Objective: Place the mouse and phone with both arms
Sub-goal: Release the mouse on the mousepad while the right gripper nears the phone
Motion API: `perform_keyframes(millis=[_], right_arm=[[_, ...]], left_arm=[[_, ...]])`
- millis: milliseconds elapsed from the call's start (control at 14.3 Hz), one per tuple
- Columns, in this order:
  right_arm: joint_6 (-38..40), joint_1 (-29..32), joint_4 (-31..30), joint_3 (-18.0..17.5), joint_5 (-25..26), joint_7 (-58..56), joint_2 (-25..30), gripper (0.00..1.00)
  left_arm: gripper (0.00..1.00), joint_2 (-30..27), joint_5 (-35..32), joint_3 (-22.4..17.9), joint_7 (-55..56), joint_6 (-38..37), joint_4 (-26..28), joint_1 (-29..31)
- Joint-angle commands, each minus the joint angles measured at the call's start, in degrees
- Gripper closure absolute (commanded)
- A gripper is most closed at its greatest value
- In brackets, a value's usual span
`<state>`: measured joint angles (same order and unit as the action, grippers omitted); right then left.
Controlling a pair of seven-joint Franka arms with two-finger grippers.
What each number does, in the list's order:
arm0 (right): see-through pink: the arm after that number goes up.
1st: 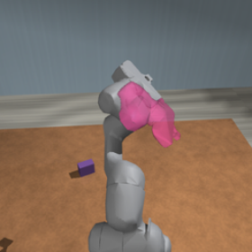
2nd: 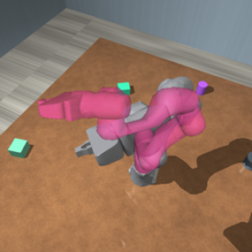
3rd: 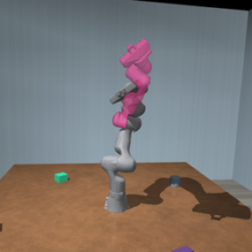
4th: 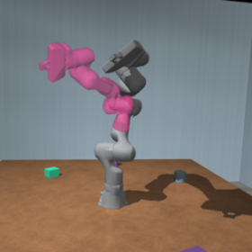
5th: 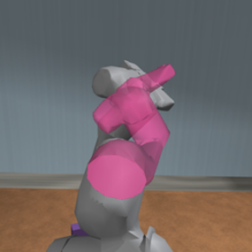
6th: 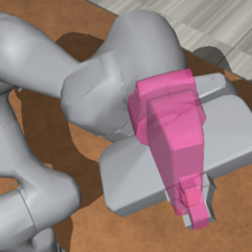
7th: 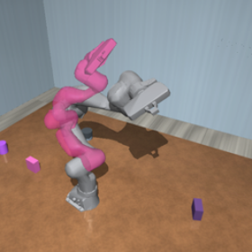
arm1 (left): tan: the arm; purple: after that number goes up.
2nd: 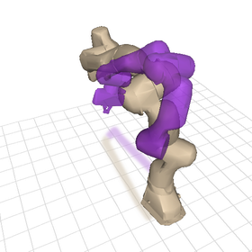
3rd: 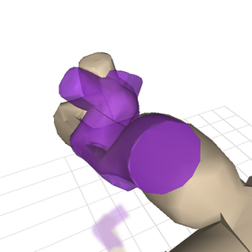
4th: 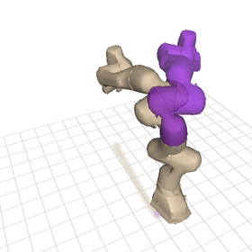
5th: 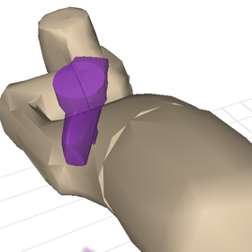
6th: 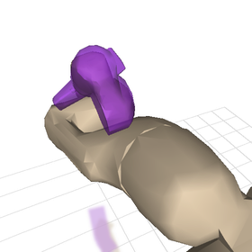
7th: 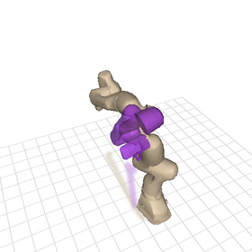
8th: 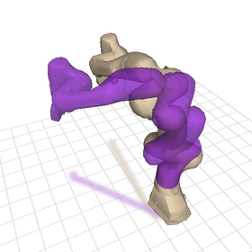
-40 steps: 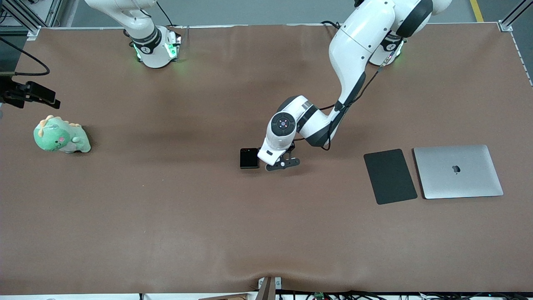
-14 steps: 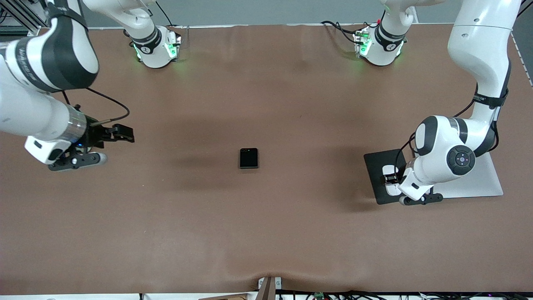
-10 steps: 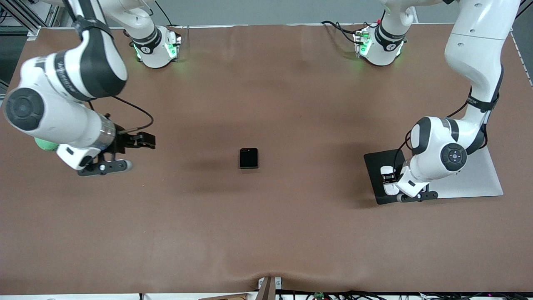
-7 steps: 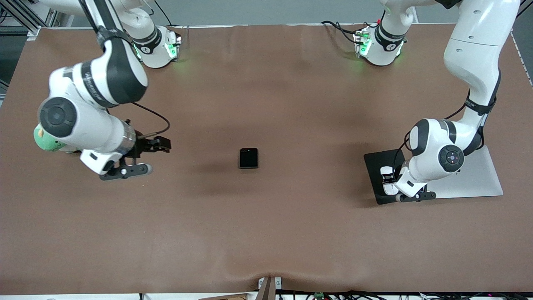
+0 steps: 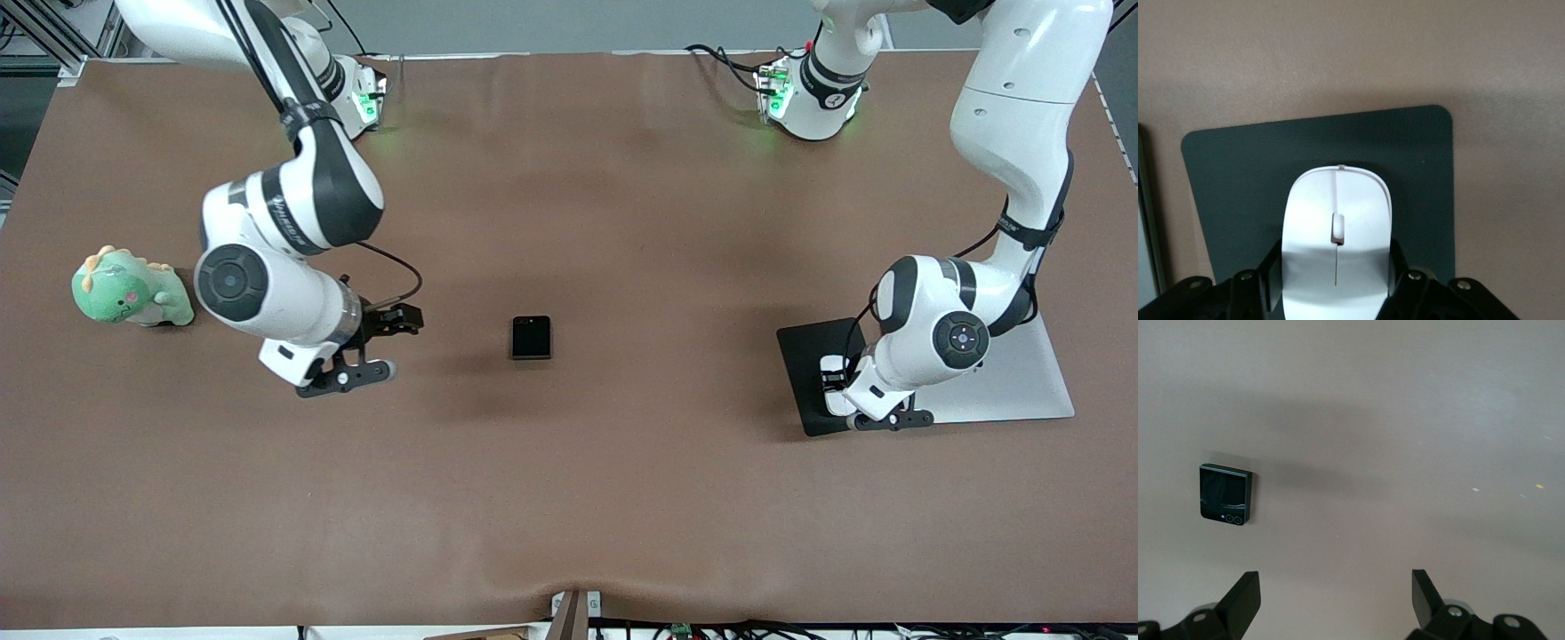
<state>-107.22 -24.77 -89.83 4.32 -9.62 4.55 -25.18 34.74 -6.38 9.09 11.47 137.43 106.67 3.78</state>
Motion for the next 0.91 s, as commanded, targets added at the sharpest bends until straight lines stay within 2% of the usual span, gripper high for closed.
perform_keyframes(millis=[0, 70, 140, 210, 279, 489, 629, 838], right_arm=[[-2.7, -3.0, 0.6, 0.5, -0.8, 4.9, -2.7, 0.0], [-4.2, -4.0, 0.6, 0.5, -0.8, 6.7, -3.7, 0.0], [-5.9, -4.8, 0.6, 0.5, -0.8, 7.0, -4.9, 0.0], [-7.5, -6.1, 0.6, 0.5, -0.8, 7.1, -6.2, 0.0], [-8.9, -6.7, 0.7, 0.5, -0.9, 7.6, -7.4, 0.0], [-12.7, -9.4, 0.7, 0.5, -1.2, 14.1, -10.4, 0.0], [-14.9, -10.8, 1.0, 0.5, -1.2, 14.4, -12.3, 0.0], [-18.1, -12.4, 1.3, 0.5, -1.5, 17.2, -14.9, 0.0]], left_arm=[[0.44, 0.3, -1.2, 0.5, -0.5, 1.1, 0.4, 1.0], [0.41, 0.4, -1.2, 0.6, -0.5, 1.1, 0.4, 1.1], [0.33, 0.6, -1.2, 0.6, -0.5, 1.1, 0.4, 1.1], [0.11, 0.8, -1.2, 0.6, -0.4, 1.1, 0.3, 1.0], [0.0, 0.6, -1.2, 0.6, 0.1, 1.1, 0.3, 0.9], [0.0, -1.6, -1.2, 0.7, 0.4, 0.3, 0.1, 1.0], [0.0, -4.7, -1.2, 1.1, 0.3, -0.3, -0.1, 0.9], [0.0, -11.4, -1.2, 1.2, -0.6, -6.8, -2.5, 1.1]])
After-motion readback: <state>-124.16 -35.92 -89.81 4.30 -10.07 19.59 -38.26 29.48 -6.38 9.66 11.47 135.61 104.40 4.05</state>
